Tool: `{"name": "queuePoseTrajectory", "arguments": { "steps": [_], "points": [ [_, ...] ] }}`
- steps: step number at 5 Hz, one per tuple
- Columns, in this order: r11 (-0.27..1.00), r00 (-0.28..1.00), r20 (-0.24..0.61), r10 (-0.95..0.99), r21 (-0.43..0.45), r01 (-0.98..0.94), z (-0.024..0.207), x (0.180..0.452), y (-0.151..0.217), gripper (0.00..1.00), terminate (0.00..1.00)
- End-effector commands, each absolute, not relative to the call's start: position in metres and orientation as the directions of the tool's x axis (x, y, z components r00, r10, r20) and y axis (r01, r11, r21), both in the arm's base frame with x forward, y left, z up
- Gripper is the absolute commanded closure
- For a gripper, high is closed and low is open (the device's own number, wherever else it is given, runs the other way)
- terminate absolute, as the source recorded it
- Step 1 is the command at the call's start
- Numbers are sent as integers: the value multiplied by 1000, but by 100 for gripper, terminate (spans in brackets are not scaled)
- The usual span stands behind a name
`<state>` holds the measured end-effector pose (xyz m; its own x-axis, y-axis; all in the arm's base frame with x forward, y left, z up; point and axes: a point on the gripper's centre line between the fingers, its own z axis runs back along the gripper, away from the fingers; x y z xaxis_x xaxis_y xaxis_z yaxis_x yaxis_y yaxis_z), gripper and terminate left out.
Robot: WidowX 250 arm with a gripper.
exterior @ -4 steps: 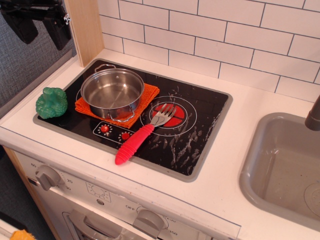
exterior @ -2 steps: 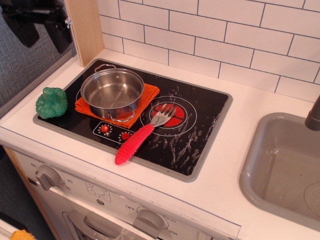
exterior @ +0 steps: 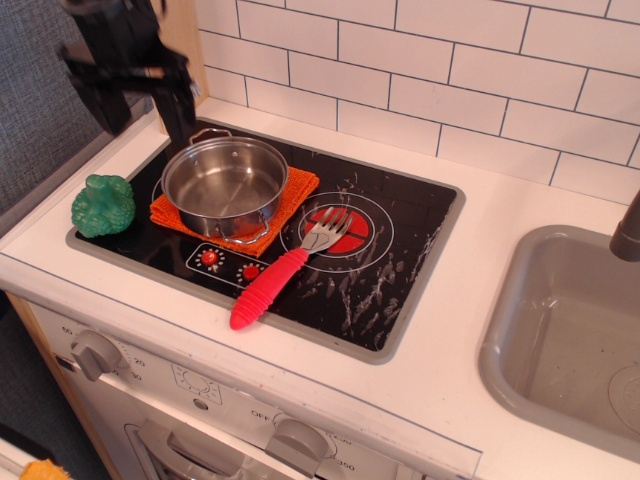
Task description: Move the pot to the back right corner of the stove
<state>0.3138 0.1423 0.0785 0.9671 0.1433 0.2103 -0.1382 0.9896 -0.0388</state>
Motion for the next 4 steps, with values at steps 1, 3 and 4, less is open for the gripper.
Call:
{"name": "queuePoseTrajectory", "arguments": {
  "steps": [1,3,4],
  "points": [
    [989,977,181,112,70,-127,45,332,142,0,0],
    [990,979,151,137,23,-142,31,336,139,100,0],
    [991,980,156,126,16,-130,36,336,140,100,0]
  ]
}}
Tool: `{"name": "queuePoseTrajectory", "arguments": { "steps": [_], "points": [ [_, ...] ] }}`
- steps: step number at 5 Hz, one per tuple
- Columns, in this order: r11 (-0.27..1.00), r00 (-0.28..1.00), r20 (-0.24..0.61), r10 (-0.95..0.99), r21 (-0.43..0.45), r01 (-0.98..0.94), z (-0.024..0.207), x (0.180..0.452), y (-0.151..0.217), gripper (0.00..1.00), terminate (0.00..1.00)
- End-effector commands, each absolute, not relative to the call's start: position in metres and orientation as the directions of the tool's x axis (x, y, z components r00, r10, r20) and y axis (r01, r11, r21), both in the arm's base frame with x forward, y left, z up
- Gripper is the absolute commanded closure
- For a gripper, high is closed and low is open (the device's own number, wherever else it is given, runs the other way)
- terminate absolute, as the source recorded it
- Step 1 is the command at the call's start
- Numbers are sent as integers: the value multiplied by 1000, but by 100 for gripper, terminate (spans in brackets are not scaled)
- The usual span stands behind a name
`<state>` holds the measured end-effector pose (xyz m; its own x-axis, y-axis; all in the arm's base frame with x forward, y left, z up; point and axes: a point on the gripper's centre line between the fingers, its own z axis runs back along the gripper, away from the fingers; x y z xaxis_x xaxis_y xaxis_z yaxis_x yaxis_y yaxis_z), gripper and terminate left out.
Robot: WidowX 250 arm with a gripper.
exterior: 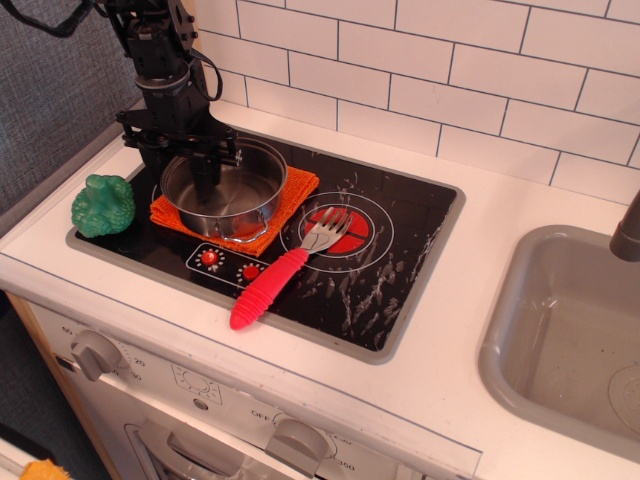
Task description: Move the pot to the back right corner of the stove
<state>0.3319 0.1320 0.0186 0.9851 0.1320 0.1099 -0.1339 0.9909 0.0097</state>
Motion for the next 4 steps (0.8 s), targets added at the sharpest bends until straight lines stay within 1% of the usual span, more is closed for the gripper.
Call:
{"name": "queuePoseTrajectory", "arguments": {
  "steps": [1,2,3,4],
  "points": [
    [990,973,188,135,11,-140,51,335,142,100,0],
    [988,963,223,153,-20,-152,72,334,143,100,0],
    [987,955,252,159,-64,-148,86,336,140,100,0],
    [989,964,224,143,-74,-130,81,335,139,100,0]
  ]
}}
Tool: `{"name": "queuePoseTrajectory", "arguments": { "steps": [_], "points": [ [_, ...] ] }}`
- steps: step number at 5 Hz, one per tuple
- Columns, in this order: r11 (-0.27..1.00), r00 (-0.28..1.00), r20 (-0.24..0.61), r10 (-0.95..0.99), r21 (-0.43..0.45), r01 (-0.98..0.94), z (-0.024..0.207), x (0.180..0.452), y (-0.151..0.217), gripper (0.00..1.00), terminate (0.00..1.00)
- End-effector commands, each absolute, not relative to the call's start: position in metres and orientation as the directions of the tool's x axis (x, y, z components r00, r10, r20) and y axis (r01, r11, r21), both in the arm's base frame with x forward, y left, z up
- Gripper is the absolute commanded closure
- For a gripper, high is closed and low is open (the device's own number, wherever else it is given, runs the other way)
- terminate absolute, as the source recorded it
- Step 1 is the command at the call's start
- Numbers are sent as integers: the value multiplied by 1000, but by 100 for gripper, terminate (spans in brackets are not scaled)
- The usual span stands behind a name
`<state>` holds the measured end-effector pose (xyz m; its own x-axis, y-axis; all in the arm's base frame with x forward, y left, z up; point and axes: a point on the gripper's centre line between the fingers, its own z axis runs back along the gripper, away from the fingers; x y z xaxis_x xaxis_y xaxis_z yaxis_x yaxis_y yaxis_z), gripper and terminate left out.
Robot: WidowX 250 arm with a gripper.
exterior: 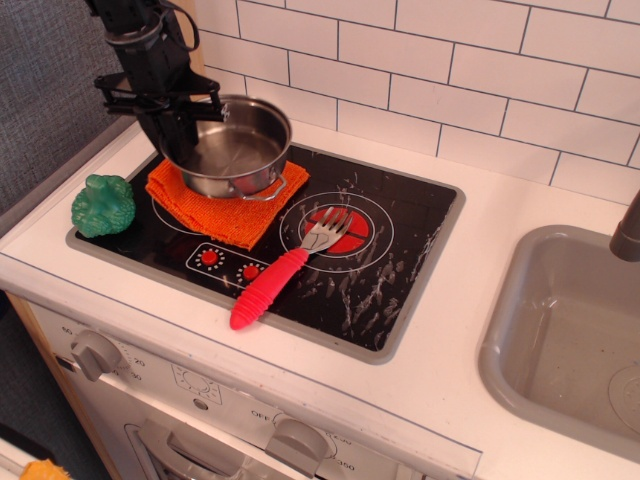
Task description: Move the pot to the back right corner of the stove
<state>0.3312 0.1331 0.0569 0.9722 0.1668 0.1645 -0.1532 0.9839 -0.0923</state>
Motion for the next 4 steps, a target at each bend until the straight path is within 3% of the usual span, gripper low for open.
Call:
{"name": "queuePoseTrajectory", "arguments": {
  "steps": [1,2,4],
  "points": [
    [991,975,191,115,-84,-100,70,334,142,100,0],
    [993,983,156,93,-89,-80,59,335,145,0,0],
    [996,988,140,59,-75,-49,51,338,142,0,0]
  ]
}}
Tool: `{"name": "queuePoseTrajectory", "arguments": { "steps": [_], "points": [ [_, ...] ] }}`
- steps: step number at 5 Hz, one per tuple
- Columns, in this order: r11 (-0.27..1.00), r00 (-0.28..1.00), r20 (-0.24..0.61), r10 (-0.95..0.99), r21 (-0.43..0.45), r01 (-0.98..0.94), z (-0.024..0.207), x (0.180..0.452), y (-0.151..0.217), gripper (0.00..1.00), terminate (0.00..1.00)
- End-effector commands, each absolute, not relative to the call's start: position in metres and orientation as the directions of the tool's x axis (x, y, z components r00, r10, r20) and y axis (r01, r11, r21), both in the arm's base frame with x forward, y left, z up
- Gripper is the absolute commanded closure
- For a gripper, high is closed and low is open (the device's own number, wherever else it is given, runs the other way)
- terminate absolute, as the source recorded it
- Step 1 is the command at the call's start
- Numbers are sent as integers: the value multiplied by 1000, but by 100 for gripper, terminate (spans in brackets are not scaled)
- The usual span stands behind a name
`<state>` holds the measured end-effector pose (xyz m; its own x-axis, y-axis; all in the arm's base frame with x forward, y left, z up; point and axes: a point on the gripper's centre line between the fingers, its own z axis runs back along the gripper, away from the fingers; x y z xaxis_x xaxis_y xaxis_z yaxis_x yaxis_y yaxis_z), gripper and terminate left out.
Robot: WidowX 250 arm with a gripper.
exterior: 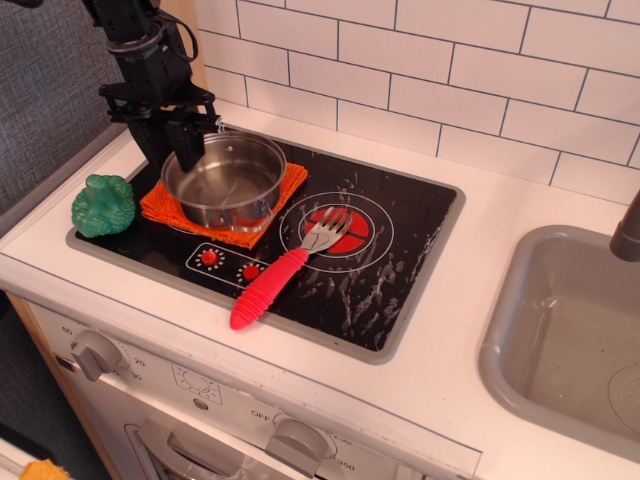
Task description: Move the pot to the back right corner of the stove
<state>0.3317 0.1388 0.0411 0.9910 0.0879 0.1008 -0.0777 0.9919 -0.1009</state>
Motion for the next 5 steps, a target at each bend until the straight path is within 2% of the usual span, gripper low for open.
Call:
{"name": "queuePoseTrajectory", "arguments": {
  "steps": [1,2,3,5],
  "points": [
    [998,987,157,37,-56,-29,56,339,139,0,0],
    [998,988,149,36,-57,-28,53,340,137,0,0],
    [998,988,148,35,-54,-28,51,341,136,100,0],
    [999,992,123,35,-34,-31,46,340,134,100,0]
  ]
}}
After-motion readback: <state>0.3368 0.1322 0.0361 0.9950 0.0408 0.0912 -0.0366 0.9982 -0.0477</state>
